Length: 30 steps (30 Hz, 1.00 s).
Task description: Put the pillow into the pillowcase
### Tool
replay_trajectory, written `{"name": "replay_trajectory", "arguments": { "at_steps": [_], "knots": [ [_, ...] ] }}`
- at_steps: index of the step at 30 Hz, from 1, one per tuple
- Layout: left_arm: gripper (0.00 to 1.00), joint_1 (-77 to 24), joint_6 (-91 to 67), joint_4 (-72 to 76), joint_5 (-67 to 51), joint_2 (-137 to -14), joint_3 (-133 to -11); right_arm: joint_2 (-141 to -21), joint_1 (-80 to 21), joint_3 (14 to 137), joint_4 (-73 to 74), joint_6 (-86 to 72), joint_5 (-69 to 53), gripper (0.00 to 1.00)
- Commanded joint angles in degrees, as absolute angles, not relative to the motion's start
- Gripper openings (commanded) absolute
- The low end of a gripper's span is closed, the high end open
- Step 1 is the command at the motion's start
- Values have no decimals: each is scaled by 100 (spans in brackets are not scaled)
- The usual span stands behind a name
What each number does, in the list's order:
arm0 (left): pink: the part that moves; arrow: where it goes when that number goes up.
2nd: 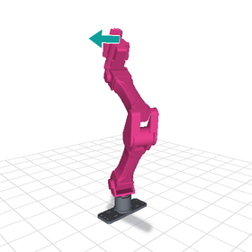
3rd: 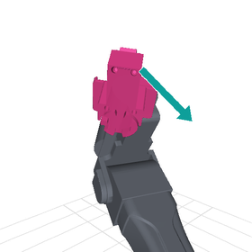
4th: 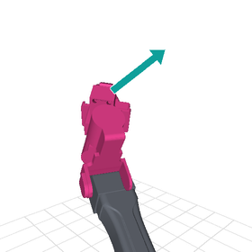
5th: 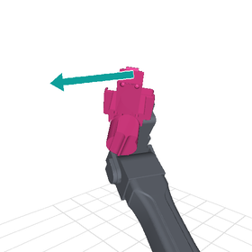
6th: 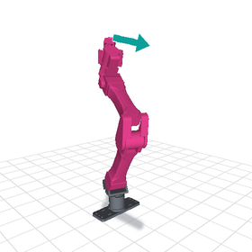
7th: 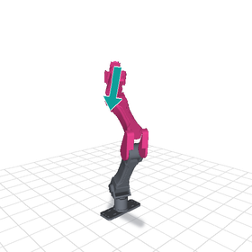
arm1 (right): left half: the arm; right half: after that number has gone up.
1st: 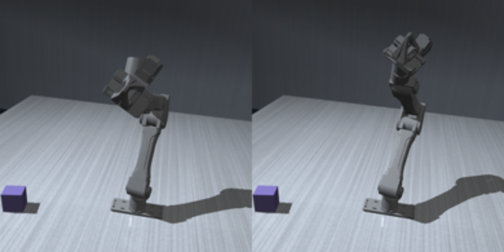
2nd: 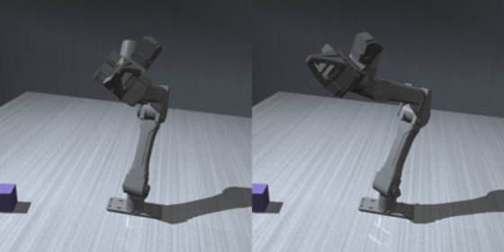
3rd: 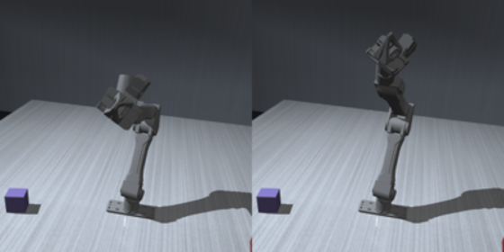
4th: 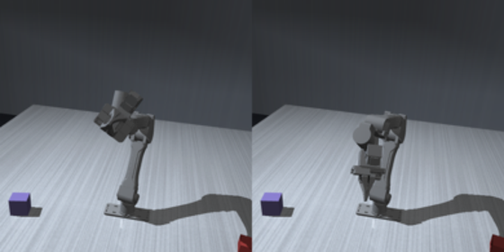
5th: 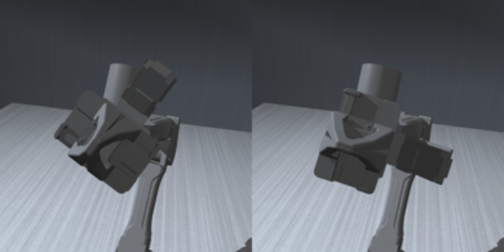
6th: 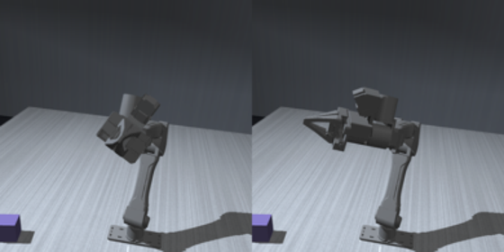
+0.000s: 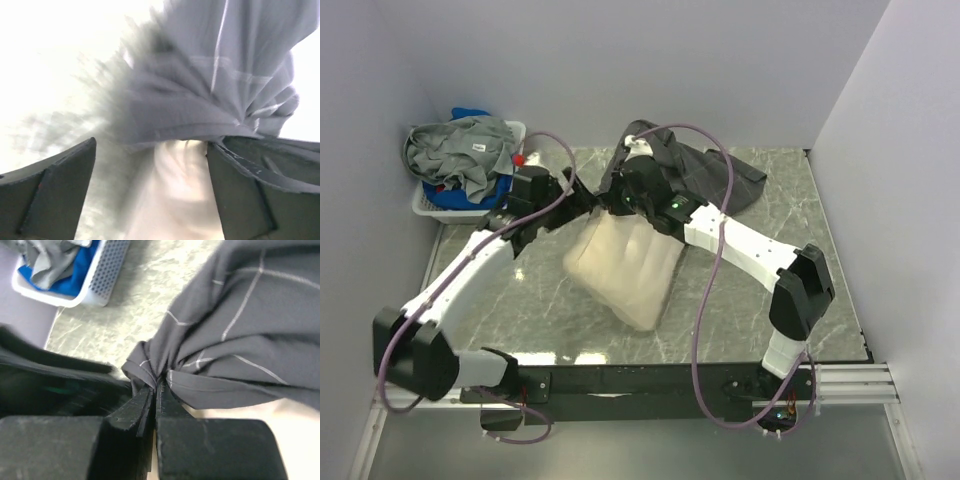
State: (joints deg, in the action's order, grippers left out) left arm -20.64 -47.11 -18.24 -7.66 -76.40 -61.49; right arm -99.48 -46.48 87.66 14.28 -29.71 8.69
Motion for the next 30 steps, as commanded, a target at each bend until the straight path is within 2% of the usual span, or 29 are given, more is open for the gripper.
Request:
{"name": "replay_trajectory", "arguments": {
  "at_steps": [1, 4, 7, 8, 11, 15, 18, 23, 27, 30],
  "knots": [
    [99, -2109, -4069, -2663, 1641, -6690, -6592, -10169, -4597, 9183, 2162, -2725, 589, 3],
    [99, -2109, -4166, -2514, 1662, -6014, -6320, -10301, -4562, 9264, 2153, -2672, 396, 9],
    [98, -2144, -4271, -2637, 1355, -5924, -6197, -10187, -4535, 9176, 2083, -2602, 430, 37],
    [98, -2197, -4315, -2585, 1284, -5906, -5970, -10108, -4500, 9150, 2092, -2575, 457, 49],
    [95, -2609, -4525, -2435, 1345, -5819, -5330, -9687, -4229, 8799, 2022, -2488, 554, 68],
    [95, -3538, -4886, -2075, 1432, -5731, -4624, -9124, -3614, 7991, 1933, -2365, 510, 71],
    [98, -4277, -5272, -2048, 1713, -5722, -4281, -8843, -3183, 7106, 1934, -2294, 668, 70],
    [99, -5271, -5914, -1925, 2170, -5792, -3894, -8604, -2751, 6329, 1520, -2233, 842, 60],
    [99, -5563, -6073, -1819, 2416, -6143, -3797, -8745, -2384, 6101, 1389, -2118, 1160, 59],
    [99, -5616, -6108, -1618, 2470, -6398, -3718, -8745, -2014, 5872, 1020, -2066, 827, 57]
  ]
}}
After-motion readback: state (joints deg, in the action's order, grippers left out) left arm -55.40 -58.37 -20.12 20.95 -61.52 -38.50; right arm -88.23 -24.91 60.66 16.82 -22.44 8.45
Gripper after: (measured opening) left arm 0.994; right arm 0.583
